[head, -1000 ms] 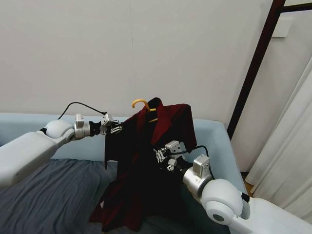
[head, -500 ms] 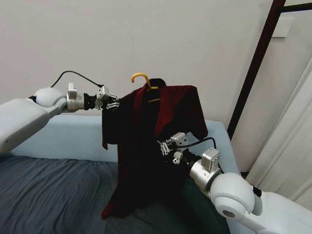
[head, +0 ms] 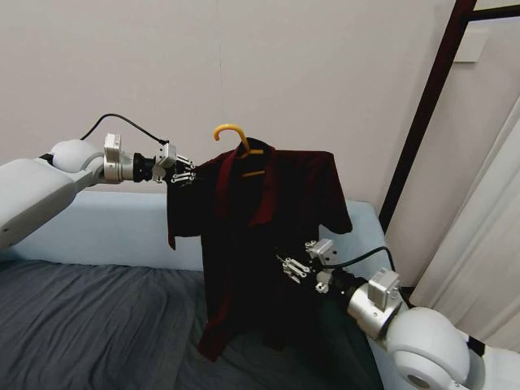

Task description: Pick up the clothes from the sofa and hang them on the clothes hanger.

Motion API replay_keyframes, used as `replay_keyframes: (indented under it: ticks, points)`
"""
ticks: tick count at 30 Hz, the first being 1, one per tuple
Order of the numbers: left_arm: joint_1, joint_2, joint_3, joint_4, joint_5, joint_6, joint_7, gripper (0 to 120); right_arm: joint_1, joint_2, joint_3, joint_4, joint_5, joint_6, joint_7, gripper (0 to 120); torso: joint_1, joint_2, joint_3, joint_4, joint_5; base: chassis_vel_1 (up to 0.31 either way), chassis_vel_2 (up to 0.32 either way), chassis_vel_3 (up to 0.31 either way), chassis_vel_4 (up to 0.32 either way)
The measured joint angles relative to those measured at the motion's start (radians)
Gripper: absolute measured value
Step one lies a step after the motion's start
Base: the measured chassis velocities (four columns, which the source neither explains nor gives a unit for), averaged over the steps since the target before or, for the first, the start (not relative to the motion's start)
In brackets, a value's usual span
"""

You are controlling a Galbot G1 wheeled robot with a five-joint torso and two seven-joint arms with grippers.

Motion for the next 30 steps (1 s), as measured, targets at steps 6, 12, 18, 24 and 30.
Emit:
replay_keyframes:
  ticks: [6, 12, 18, 24, 30]
  points:
    - [0.004, -0.018, -0.017, 0.062, 0.023, 0.008, 0.102, 1, -0.005, -0.030, 0.162, -0.035, 0.058, 0.005, -0.037, 75, 0.000, 0.000, 0.000, 0.0001, 0.0005, 0.000, 0.000, 0.000, 0.000]
    - [0.026, -0.034, -0.040, 0.084, 0.107, -0.007, 0.172, 1, 0.082, -0.124, 0.171, -0.086, 0.057, 0.078, -0.174, 98, 0.000, 0.000, 0.000, 0.0003, 0.0001, 0.000, 0.000, 0.000, 0.000]
    - [0.063, -0.036, -0.056, 0.049, 0.148, -0.016, 0.179, 1, 0.312, -0.167, -0.057, -0.166, 0.131, 0.008, -0.306, 100, 0.000, 0.000, 0.000, 0.0002, 0.0003, 0.000, 0.000, 0.000, 0.000]
    - [0.091, -0.025, -0.065, -0.013, 0.159, -0.016, 0.173, 1, 0.665, -0.139, -0.365, -0.226, 0.226, -0.101, -0.375, 100, 0.000, 0.000, 0.000, 0.0006, -0.0001, 0.000, 0.000, 0.000, 0.000]
    - [0.104, -0.027, -0.067, -0.027, 0.170, -0.021, 0.168, 1, 0.747, -0.133, -0.457, -0.244, 0.144, -0.139, -0.488, 100, 0.000, 0.000, 0.000, 0.0002, 0.0001, 0.000, 0.000, 0.000, 0.000]
